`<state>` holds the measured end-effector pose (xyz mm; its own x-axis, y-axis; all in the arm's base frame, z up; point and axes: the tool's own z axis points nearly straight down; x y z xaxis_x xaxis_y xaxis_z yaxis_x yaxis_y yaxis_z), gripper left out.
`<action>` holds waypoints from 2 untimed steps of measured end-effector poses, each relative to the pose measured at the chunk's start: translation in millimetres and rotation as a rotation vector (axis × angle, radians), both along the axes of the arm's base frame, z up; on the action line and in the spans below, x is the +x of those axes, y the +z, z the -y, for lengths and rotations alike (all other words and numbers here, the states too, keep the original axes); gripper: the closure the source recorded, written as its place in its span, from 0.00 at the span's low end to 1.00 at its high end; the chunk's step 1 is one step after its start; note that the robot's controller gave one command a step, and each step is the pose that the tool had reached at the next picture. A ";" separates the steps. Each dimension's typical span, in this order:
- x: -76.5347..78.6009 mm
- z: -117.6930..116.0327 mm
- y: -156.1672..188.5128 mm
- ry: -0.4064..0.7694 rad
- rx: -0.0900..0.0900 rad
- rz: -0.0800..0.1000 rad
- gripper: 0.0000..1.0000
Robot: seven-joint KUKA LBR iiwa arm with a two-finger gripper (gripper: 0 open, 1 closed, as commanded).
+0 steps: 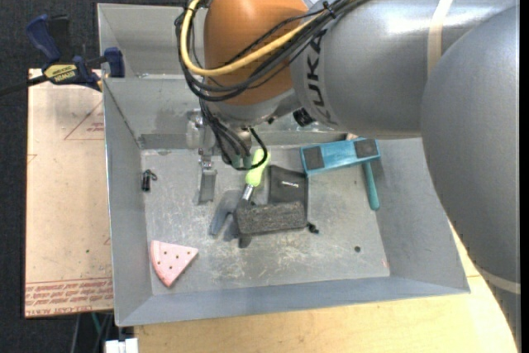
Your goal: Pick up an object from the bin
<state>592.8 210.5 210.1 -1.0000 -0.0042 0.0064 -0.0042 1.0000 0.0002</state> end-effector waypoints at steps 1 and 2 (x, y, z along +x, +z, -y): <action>1.5 1.3 5.2 -0.004 0.001 0.007 0.00; -4.1 30.1 -33.3 0.138 0.003 0.009 0.00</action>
Offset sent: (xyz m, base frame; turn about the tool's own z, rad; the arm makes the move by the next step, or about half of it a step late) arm -0.0202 -0.1119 -0.1401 -0.5068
